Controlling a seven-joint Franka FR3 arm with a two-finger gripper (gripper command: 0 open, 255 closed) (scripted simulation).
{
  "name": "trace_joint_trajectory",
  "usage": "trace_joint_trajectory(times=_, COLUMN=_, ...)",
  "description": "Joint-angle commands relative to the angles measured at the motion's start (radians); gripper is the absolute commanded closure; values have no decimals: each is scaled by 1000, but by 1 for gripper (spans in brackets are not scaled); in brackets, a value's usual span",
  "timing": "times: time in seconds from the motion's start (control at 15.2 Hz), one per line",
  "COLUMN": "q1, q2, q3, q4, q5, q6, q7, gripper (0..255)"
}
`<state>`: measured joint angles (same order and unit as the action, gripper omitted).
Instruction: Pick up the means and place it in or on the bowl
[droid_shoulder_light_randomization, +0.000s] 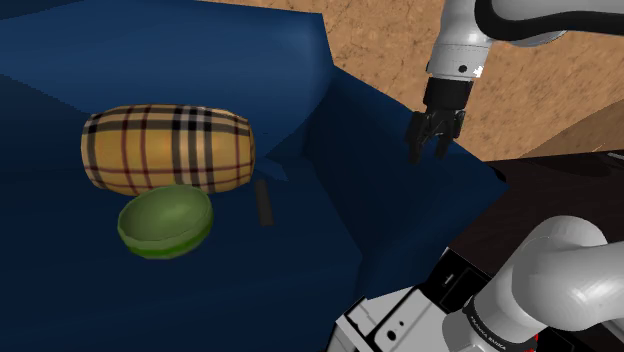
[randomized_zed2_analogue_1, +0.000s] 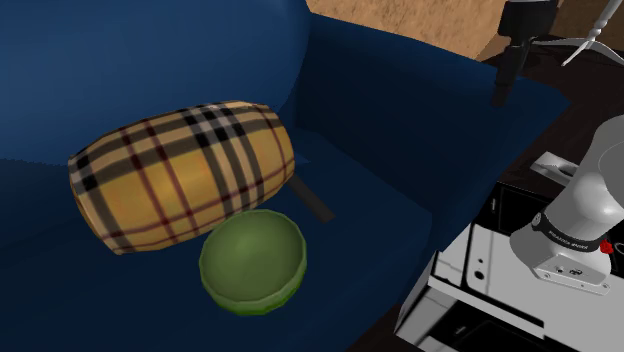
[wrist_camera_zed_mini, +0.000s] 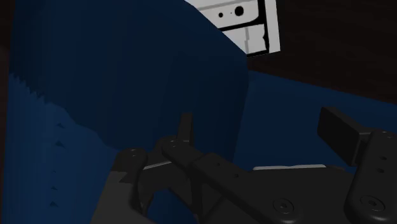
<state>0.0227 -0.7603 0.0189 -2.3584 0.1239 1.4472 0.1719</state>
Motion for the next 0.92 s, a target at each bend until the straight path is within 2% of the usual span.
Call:
trace_joint_trajectory(times=0.0, q1=0, q2=0, q3=0, q4=0, q5=0, q6=0, q7=0, gripper=0)
trace_joint_trajectory(times=0.4, q1=11, q2=164, q3=78, q4=5, q5=61, q6=171, q7=98, gripper=0)
trace_joint_trajectory(times=0.86, q1=19, q2=396, q3=155, q4=74, q5=96, q6=351, q7=208, gripper=0)
